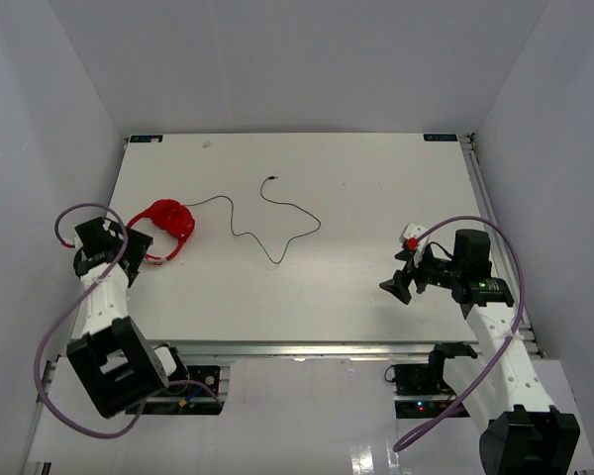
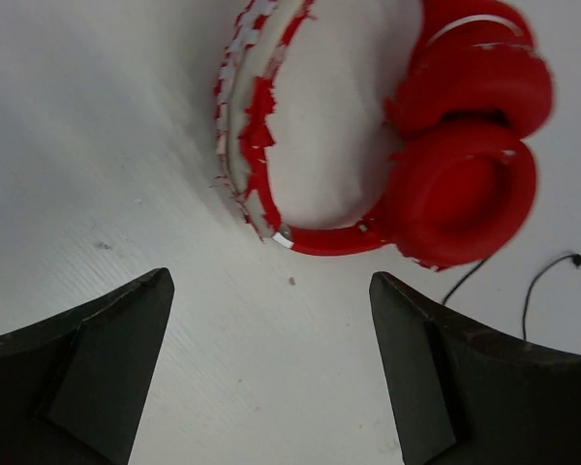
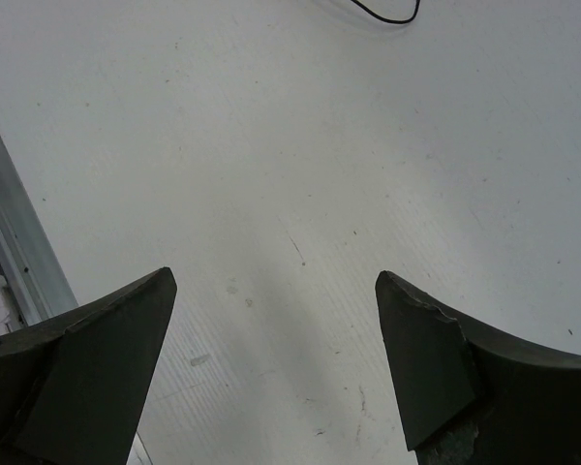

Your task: Wrap the headphones

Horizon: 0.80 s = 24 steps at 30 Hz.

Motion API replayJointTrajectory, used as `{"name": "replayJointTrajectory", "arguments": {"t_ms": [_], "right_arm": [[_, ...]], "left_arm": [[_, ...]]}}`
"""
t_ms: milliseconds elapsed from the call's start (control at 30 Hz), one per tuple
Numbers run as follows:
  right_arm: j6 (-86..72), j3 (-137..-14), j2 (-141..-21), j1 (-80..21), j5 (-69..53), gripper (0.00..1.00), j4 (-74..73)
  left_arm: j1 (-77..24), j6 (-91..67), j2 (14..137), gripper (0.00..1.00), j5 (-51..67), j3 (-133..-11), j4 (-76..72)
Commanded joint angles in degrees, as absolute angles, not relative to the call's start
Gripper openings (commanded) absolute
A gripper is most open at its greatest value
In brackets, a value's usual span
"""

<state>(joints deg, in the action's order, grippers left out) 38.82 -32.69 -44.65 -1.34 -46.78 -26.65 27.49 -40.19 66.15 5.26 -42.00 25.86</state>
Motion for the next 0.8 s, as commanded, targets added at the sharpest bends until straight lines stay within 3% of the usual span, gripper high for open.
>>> {"name": "replayJointTrajectory", "arguments": {"t_ms": [0,200,567,767], "right_arm": [[40.1,-34.9,-44.6,-1.2,-48.1,0.9,-27.2],[40.1,-34.9,-43.7,-1.3,-47.5,0.9,-27.3],[39.8,-35.0,-42.5,-1.3,-46.4,0.9,-27.4],[39.8,-34.8,-42.6,-1.3,-46.1,0.9,-27.3]], "left_arm": [[28.3,-40.4,72.8,0.92,3.9,-44.7,28.4],[28.3,-34.7,79.6,0.84,4.4,-48.6,24.2],[28.2,-31.3,93.0,0.77,-10.0,-57.6,25.1],[26.7,-28.6,98.7,0.62,-7.9,-60.6,21.9]]}}
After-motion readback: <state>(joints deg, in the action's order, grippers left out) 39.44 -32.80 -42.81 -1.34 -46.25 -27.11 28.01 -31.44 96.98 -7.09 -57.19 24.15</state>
